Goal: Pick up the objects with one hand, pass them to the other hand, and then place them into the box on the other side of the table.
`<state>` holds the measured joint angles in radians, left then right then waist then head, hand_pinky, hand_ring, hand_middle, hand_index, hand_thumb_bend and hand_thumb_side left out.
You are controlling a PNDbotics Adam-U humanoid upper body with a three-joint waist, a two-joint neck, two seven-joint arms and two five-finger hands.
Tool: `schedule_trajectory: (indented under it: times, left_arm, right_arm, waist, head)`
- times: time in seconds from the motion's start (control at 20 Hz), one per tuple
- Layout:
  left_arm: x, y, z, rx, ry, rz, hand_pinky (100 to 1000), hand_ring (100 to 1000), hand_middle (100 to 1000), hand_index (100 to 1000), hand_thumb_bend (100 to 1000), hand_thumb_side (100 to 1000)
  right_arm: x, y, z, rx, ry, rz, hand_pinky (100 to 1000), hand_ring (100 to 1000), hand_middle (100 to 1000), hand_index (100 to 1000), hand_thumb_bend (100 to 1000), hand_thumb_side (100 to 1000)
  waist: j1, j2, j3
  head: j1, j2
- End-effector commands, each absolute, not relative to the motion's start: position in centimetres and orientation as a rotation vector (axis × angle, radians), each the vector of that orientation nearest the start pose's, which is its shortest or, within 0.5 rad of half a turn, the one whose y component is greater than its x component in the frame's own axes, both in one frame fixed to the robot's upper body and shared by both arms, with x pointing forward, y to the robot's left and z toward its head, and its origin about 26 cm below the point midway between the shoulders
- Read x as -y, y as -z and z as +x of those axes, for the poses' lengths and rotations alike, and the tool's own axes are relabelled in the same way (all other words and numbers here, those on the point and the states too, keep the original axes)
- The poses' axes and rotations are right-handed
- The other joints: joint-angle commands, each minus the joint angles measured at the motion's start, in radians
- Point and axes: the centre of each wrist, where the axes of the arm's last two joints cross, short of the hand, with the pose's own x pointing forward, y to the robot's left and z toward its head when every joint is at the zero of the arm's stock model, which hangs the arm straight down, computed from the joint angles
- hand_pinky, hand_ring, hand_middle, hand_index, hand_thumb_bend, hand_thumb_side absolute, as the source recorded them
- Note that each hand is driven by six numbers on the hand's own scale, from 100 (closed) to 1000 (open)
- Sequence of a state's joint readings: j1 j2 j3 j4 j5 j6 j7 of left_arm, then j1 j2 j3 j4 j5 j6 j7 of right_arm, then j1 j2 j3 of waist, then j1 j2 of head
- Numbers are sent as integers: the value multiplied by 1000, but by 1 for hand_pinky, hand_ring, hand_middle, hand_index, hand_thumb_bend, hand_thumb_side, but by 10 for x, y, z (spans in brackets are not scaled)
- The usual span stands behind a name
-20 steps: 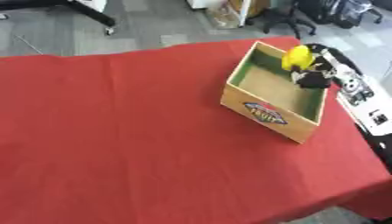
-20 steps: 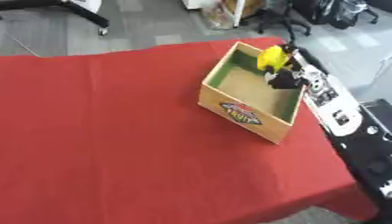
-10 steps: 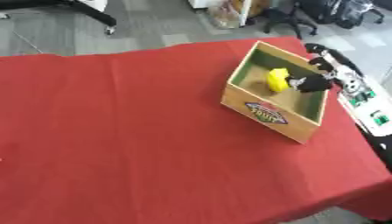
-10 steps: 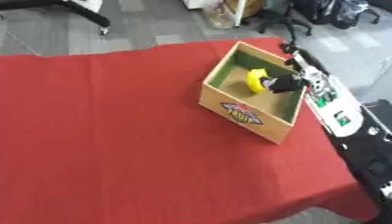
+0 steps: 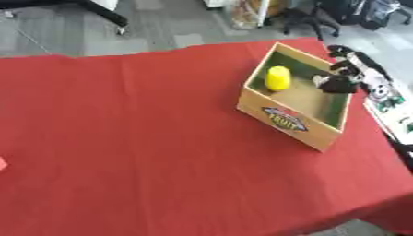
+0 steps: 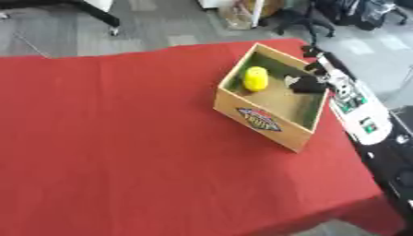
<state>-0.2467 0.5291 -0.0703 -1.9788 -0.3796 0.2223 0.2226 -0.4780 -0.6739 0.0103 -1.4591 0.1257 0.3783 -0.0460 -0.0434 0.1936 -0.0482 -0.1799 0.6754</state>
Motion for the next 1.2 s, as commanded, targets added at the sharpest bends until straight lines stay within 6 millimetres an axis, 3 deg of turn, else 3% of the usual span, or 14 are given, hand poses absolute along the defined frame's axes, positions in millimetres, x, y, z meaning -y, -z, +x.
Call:
schedule_trajectory:
  times: [0.05,0.3,0.55,1.2]
  left_arm:
    - [-290,-209,292,2043,512,956,811,679,634,776,505,457]
    - [-305,-218,290,2024,532,1036,803,683,638,778,524,453]
    - [-318,-227,287,1975,594,1081,801,687,643,784,524,461]
    - [-337,-257,295,1660,962,914,838,747,705,816,588,491]
  right_arm:
    - [367,-213,371,1622,-314,-746,874,809,902,958,100,655]
    - [361,-221,366,1710,-267,-644,871,789,913,977,100,603]
    - [353,-231,360,1775,-270,-612,868,789,913,968,100,543]
    - [337,-241,348,1831,-322,-560,865,782,898,953,100,528]
  waist:
    - [4,-13,3]
    - [12,-13,9]
    - [18,-13,13]
    - [25,-15,11]
  head:
    - [62,9]
    - [145,16]
    - [193,15]
    - [208,9]
